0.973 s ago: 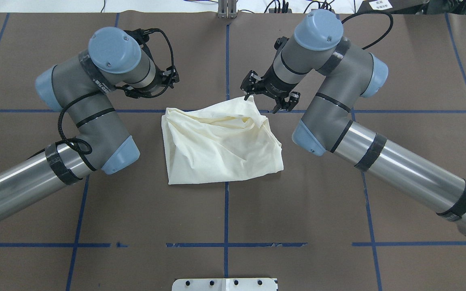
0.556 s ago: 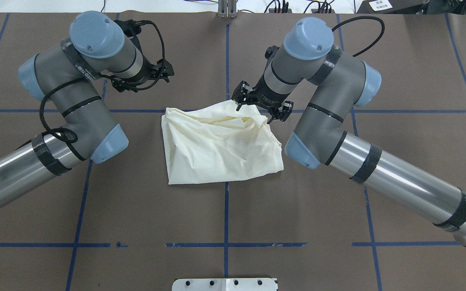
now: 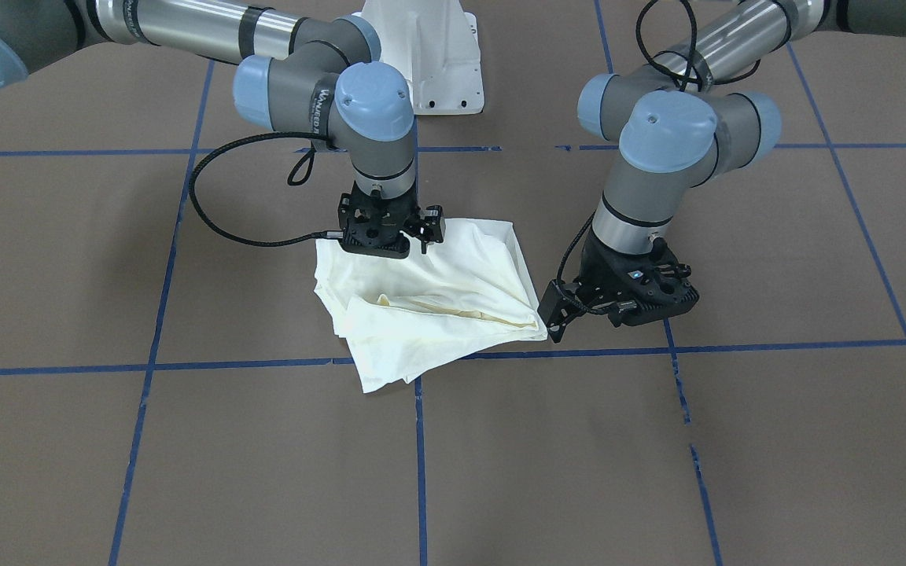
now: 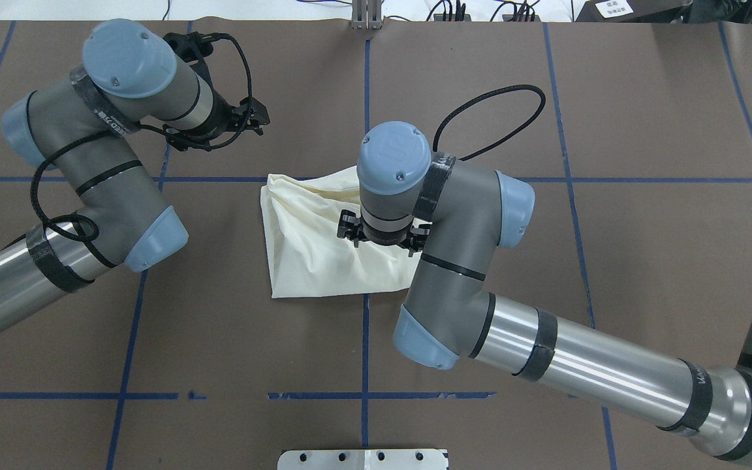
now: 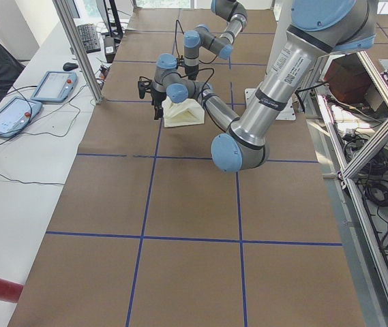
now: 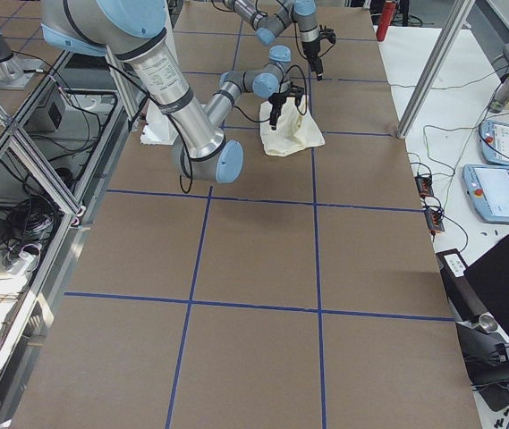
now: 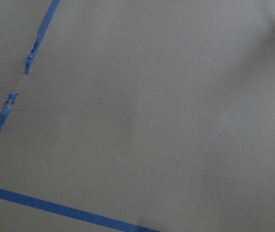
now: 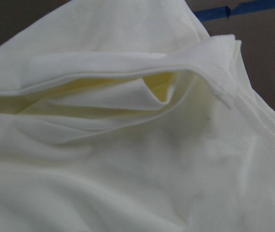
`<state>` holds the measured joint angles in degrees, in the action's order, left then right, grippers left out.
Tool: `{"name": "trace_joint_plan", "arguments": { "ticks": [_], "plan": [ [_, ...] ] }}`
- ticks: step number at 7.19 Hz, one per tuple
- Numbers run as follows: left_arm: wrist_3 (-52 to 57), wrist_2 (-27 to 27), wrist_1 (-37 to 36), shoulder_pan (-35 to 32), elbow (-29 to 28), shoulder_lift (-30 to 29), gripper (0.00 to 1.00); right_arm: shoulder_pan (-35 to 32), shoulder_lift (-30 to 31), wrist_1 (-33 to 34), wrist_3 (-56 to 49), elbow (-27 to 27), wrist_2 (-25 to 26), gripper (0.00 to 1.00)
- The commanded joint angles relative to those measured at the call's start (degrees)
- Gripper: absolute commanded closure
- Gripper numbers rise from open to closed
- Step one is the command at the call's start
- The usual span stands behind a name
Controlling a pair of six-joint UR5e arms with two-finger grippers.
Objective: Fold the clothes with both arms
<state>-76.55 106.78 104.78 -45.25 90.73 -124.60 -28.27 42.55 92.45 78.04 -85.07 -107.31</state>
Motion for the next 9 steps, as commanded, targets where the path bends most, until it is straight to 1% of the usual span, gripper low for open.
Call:
{"name": "trace_joint_plan", "arguments": {
  "ticks": [1,3,6,7,8,9],
  "plan": [
    [-0.18,0.01,-0.02,-0.01,0.85,0.68,0.01,0.85,-4.04,1.24,-5.42,7.60,3.32,0.00],
    [-0.18,0.01,-0.11,-0.01,0.85,0.77,0.01,-0.12,-4.06,1.15,-7.81,8.68,3.42,0.00],
    [-0.80,0.01,-0.19,-0.01,1.81,0.77,0.01,-3.79,-4.58,-0.25,-13.50,11.32,3.33,0.00],
    [-1.41,0.01,-0.19,0.08,1.90,1.03,0.01,-5.38,-6.41,-1.30,-15.00,14.81,3.33,0.00],
    [-1.67,0.01,-0.19,0.16,1.90,1.03,0.01,-6.87,-8.08,-5.31,-15.63,19.80,3.33,0.00],
    [-1.94,0.01,-0.19,0.16,1.99,0.94,0.01,-8.63,-8.62,-6.74,-17.63,22.11,3.16,0.00]
  ]
}}
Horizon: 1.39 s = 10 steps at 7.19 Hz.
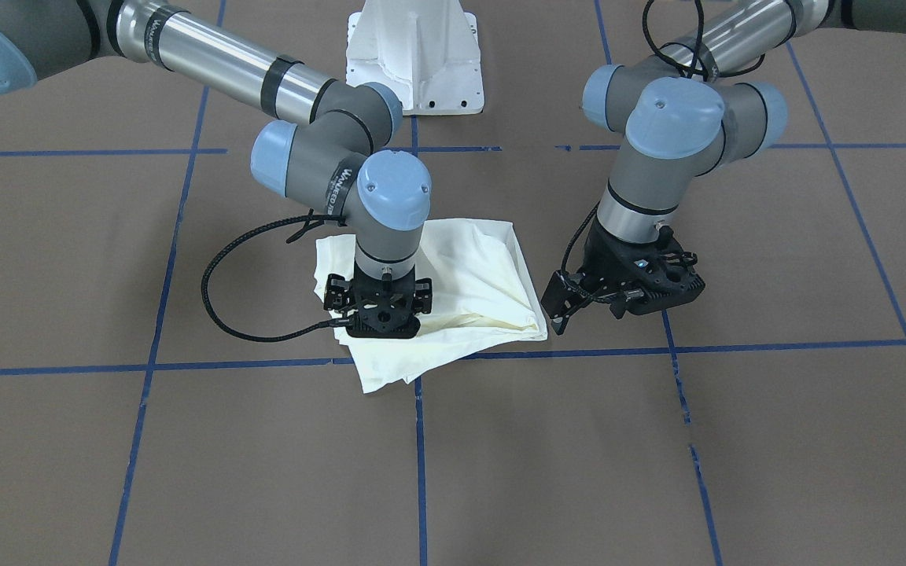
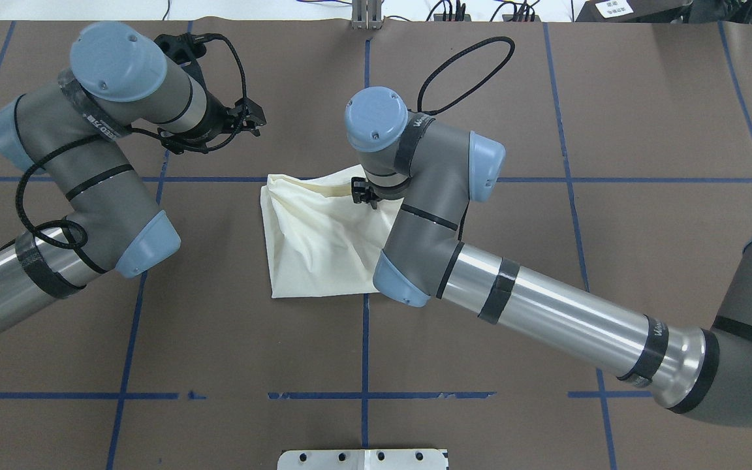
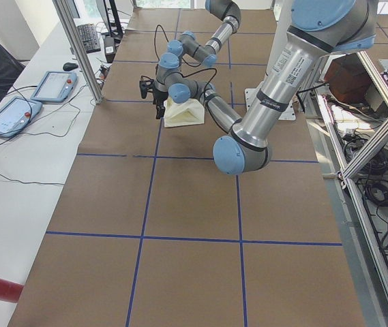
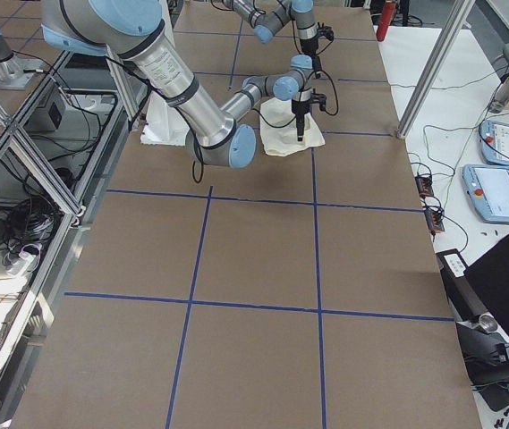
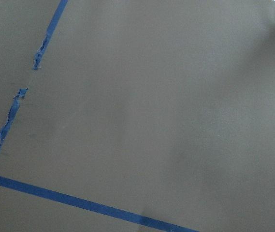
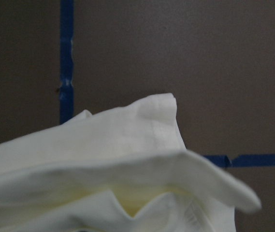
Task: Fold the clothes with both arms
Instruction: 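Raise the right gripper away while left gripper moves to the bundle's side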
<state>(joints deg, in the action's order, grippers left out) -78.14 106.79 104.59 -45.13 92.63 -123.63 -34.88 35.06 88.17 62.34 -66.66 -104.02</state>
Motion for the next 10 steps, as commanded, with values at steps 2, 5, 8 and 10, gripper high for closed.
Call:
{"name": "trace_joint_plan", "arguments": {
  "ticks": [2,5,8,10],
  "plan": [
    [-0.53,0.00,0.09,0.31,0.62,0.06,0.01,-4.05,-2.10,-5.89,-3.01,6.63,-0.31,0.00],
    [-8.12,1.14,10.82,7.31,6.61,4.45,0.01,-10.79,-1.93,-5.73,-5.12,2.87,-12.03,0.00],
    [-9.14,0.70,29.13,11.38,-1.28,5.94,0.00,-14.77,3.15,-5.38,-5.57,-3.89,-16.74,0.00],
    [-9.05,0.70,32.60,11.47,-4.20,5.86,0.00,-15.39,5.45,-5.38,-5.65,-6.37,-16.92,0.00]
  ]
}}
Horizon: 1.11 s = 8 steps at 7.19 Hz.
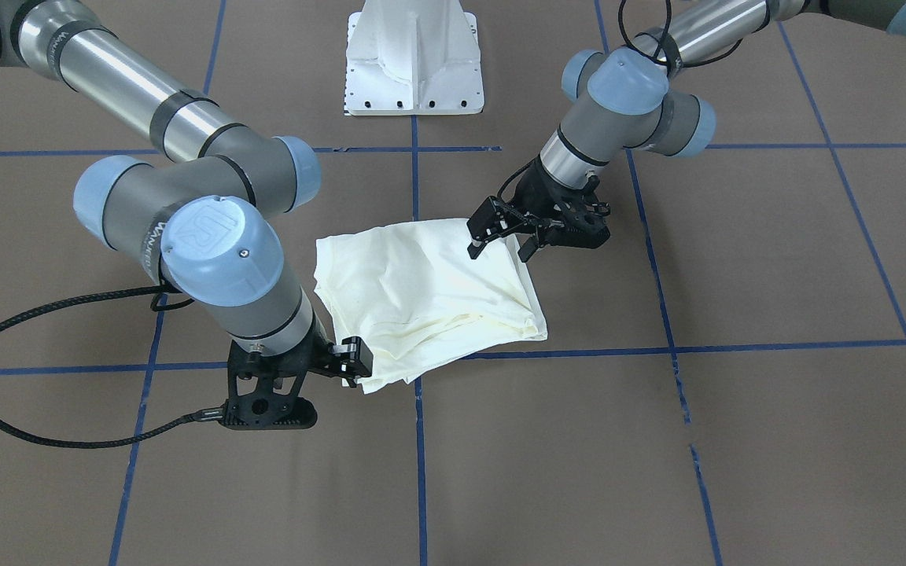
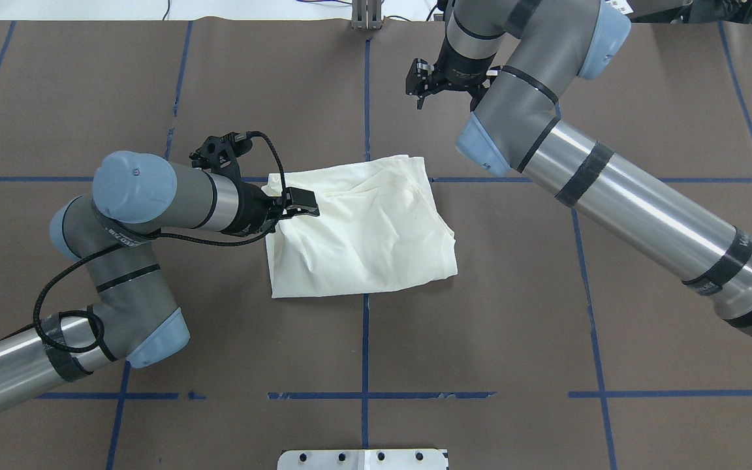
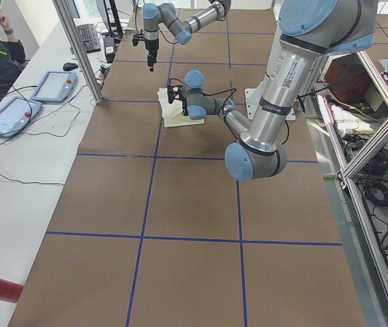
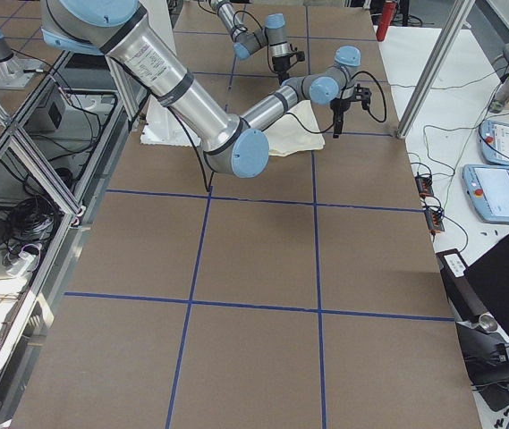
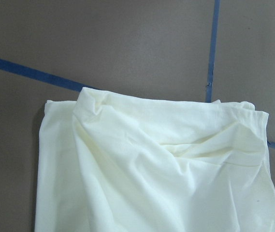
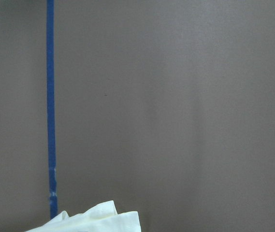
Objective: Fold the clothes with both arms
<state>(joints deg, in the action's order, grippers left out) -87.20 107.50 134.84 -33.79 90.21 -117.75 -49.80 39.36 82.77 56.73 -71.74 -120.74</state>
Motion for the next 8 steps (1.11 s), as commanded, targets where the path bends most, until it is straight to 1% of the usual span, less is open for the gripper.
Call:
{"name": "trace_joint_plan", "arguments": {
  "ticks": [1,5,8],
  "plan": [
    [-0.07,-0.01,2.36,0.13,-1.79,-0.20,0.00,-0.56,1.16,0.02,-0.21,-1.29,-0.20,0.00],
    [-0.16,0.34,2.36,2.50,-1.97,-0.72,0.00,-1.00,1.24,0.29,-0.22,-1.64,-0.11,0.00],
    [-0.16,0.52,2.36,5.48,-0.57,-0.55,0.00,-1.35,1.68,0.29,-0.22,-1.64,-0.11,0.00]
  ]
}}
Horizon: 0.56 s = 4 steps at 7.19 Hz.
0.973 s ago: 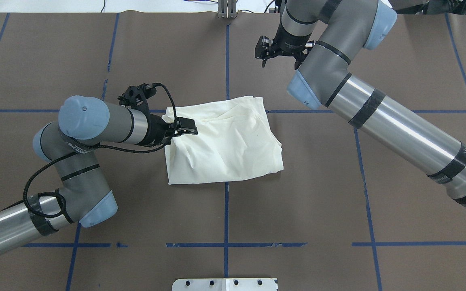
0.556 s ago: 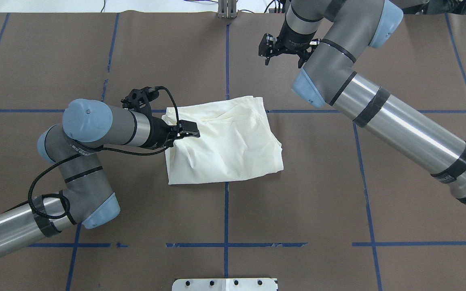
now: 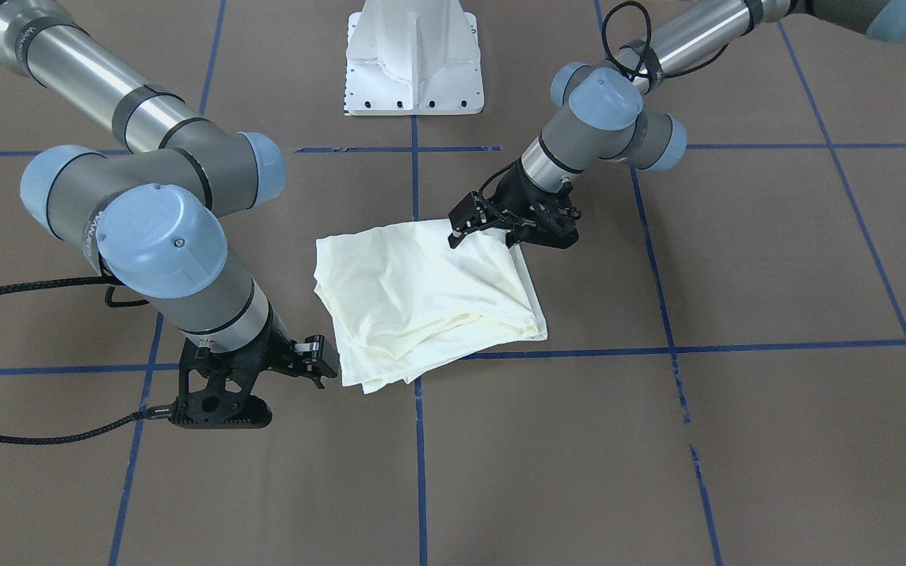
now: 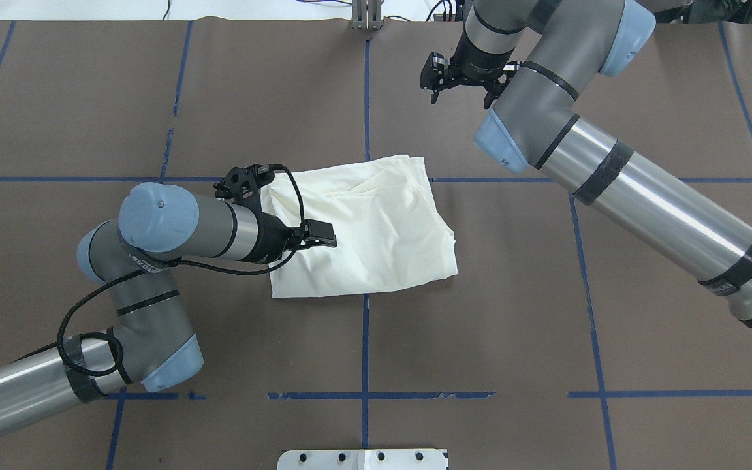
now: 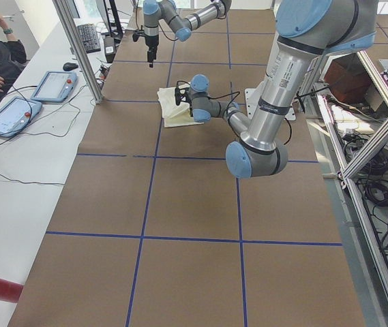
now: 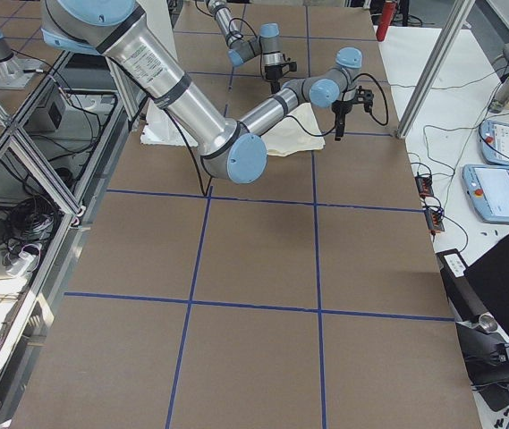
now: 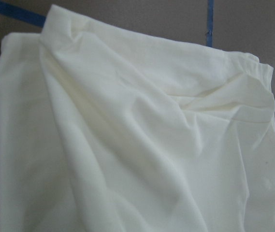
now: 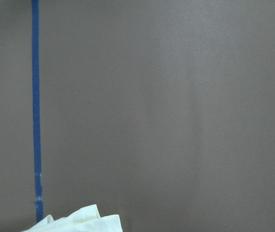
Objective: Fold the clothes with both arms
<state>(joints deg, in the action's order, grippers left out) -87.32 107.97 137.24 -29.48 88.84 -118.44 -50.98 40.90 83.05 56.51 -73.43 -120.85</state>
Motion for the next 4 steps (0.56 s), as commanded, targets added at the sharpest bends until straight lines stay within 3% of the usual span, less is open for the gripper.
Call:
{"name": "trace_joint_plan", "arguments": {
  "ticks": [1,4],
  "plan": [
    [-0.04,0.22,-0.13,3.01,2.20,0.66,0.00,-0.44,0.15,0.01,-0.69,0.04,0.09,0.00],
    [-0.22,3.12,-0.39,6.36,2.83,2.77,0.00,-1.32,0.32,0.09,-1.58,0.21,0.09,0.00]
  ]
}}
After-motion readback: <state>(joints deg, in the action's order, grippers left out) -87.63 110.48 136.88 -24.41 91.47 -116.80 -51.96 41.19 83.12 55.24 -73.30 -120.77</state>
